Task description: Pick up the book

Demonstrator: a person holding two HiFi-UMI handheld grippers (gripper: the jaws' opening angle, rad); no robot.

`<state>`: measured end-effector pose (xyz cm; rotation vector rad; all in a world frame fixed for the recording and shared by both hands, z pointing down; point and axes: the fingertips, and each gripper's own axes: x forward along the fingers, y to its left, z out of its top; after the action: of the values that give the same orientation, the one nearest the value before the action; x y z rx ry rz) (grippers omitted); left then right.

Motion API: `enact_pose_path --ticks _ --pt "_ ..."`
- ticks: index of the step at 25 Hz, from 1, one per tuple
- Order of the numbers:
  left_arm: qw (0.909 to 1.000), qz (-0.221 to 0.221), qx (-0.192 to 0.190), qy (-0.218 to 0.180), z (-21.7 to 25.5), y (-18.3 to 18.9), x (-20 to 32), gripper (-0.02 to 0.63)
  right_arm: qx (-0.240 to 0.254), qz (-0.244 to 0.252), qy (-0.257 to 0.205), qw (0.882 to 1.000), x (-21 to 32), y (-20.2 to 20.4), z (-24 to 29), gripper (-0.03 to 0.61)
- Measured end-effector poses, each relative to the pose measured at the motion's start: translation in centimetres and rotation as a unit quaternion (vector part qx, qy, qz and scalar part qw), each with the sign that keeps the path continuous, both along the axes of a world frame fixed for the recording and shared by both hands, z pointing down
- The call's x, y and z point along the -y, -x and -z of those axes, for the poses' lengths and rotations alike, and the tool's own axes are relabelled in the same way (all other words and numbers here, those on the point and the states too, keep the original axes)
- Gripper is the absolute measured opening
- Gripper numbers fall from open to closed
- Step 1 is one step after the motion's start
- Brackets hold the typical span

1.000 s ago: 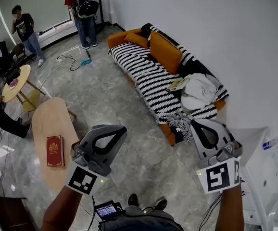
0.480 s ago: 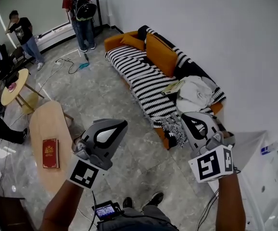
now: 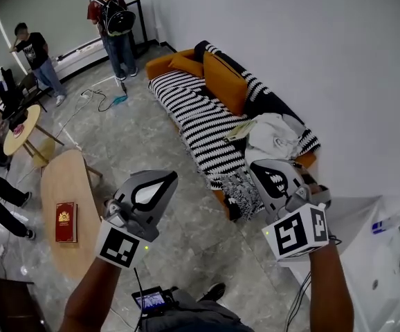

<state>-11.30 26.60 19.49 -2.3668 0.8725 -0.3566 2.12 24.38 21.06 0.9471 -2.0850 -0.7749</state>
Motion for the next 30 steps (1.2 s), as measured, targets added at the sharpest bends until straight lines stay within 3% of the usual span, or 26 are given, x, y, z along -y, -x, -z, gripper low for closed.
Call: enact_pose_path --ticks 12,30 --pt "0.9999 -0.007 0.009 0.004 -0.2 -2.9 2.3 0.004 0.012 -0.005 0.011 1.0 2.3 -2.8 -1.1 0.012" --pt "0.9975 -0.067 -0.007 0.021 -1.5 -2.0 15.3 0.003 0.004 -0.053 0.037 0.998 13.9 -1.6 -3.3 0.012"
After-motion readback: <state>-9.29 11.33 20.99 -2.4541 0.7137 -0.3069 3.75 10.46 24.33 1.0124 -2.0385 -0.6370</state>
